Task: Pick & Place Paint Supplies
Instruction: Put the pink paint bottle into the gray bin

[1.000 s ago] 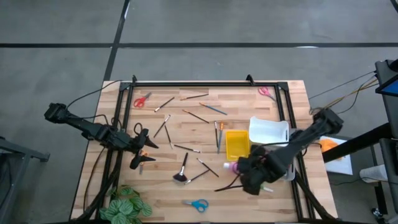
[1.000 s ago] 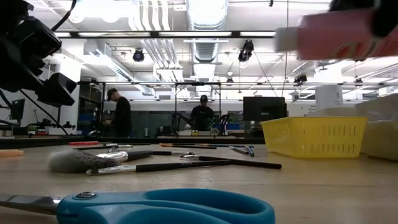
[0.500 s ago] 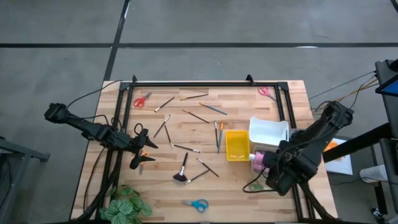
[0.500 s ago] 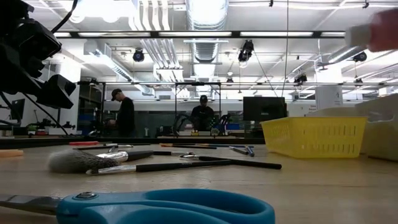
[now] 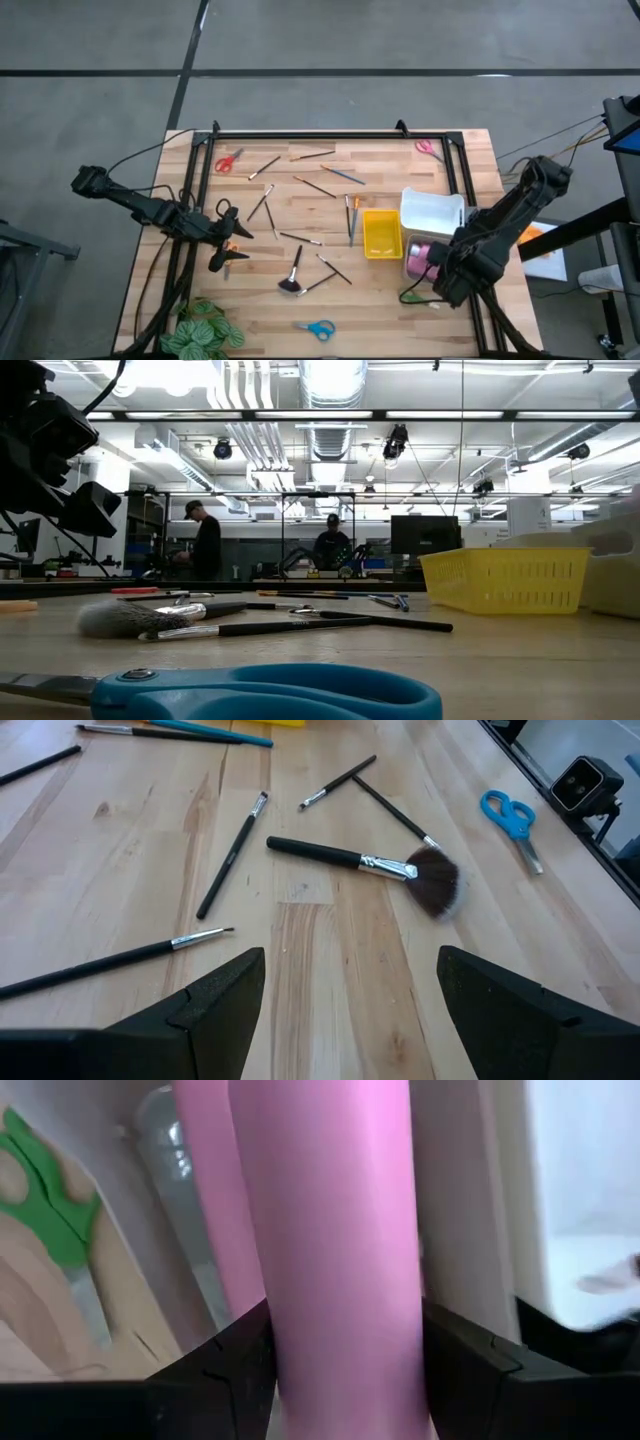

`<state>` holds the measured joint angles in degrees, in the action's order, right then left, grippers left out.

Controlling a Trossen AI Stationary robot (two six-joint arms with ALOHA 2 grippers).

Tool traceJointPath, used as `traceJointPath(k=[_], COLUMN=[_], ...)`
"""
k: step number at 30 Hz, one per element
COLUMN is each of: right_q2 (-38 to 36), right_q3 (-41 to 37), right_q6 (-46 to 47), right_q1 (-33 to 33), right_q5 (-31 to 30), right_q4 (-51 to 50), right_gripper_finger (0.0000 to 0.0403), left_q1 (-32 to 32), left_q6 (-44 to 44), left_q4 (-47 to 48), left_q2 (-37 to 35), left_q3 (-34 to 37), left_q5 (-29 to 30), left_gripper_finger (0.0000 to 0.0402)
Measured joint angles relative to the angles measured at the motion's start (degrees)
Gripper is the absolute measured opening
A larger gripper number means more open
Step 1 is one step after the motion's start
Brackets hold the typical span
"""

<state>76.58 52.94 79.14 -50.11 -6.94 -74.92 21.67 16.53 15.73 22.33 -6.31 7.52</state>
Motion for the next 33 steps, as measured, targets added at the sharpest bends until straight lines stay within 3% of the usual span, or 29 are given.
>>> traceJointPath(k=[17, 27, 33], right_q2=[-1.77, -1.84, -2.12], right_q3=[-6.46, -6.51, -6.51], right_q6=[-0.23, 0.91, 2.31], right_q1=[-0.02, 0.00, 0.00], right_q5=[0.44, 0.95, 0.94], right_q4=[7.43, 7.51, 7.63], right_gripper_finger=[0.0195, 0.0287, 0.0296], left_q1=[0.00, 0.00, 0.00], left_q6=[0.00, 0.00, 0.00], left_q4=[2.14, 2.27, 2.29], left_q2=[0.00, 0.02, 0.00], left_q3=[0.00, 0.00, 0.00], left_q5=[0.01, -0.01, 0.00], left_gripper_finger=[0.0300, 0.0300, 0.0300])
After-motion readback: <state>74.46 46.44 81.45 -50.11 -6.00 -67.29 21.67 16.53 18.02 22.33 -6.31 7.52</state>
